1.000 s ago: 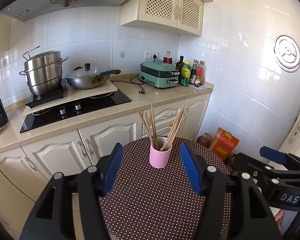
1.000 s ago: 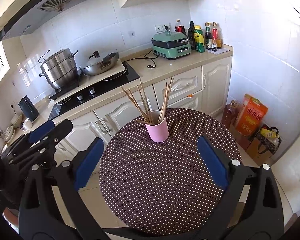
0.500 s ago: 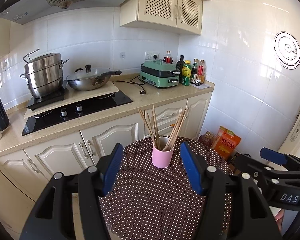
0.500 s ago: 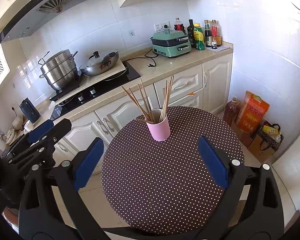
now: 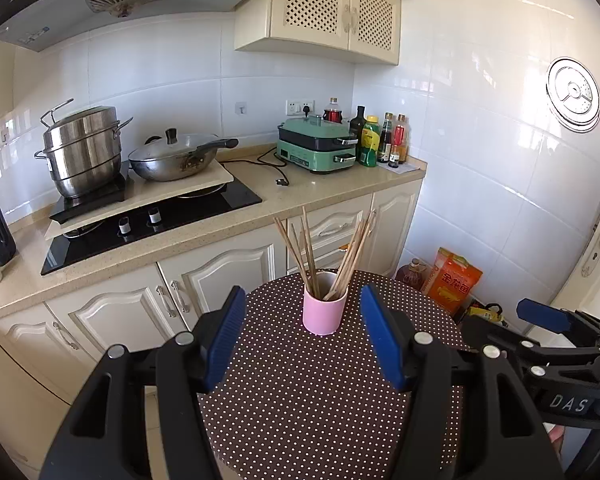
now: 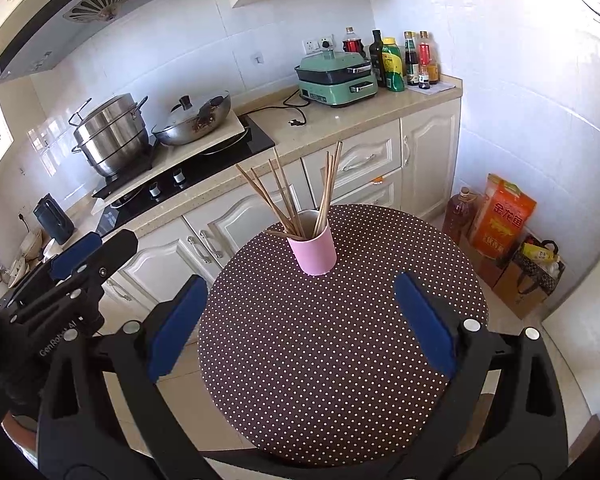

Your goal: Organize utensils

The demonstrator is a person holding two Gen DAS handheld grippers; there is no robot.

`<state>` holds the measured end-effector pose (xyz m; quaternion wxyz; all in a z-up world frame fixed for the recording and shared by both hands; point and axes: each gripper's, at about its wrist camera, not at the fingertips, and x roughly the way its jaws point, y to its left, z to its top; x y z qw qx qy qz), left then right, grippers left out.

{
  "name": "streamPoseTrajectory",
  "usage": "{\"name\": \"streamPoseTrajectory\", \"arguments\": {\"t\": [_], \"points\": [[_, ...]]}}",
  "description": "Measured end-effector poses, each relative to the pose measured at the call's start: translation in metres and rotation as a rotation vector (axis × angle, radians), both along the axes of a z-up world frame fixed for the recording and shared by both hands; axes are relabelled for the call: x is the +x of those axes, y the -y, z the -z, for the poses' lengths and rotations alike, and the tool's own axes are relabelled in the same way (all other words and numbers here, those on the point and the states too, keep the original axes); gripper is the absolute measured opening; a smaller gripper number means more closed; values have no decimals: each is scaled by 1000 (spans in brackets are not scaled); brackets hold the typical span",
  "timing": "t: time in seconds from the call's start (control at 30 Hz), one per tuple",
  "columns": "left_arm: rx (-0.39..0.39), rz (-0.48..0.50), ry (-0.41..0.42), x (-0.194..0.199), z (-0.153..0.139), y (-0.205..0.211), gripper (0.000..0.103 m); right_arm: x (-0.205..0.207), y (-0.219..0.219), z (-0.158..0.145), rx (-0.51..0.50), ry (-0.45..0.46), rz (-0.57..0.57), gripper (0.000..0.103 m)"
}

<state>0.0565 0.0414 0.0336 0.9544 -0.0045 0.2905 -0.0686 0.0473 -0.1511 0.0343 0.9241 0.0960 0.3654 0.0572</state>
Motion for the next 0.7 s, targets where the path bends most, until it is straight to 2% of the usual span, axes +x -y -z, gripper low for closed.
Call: {"name": "streamPoseTrajectory", "arguments": {"t": [0.7], "points": [[12,-11,4,7,2,-1,60,4,-2,7,-12,-25,-4,93]]}}
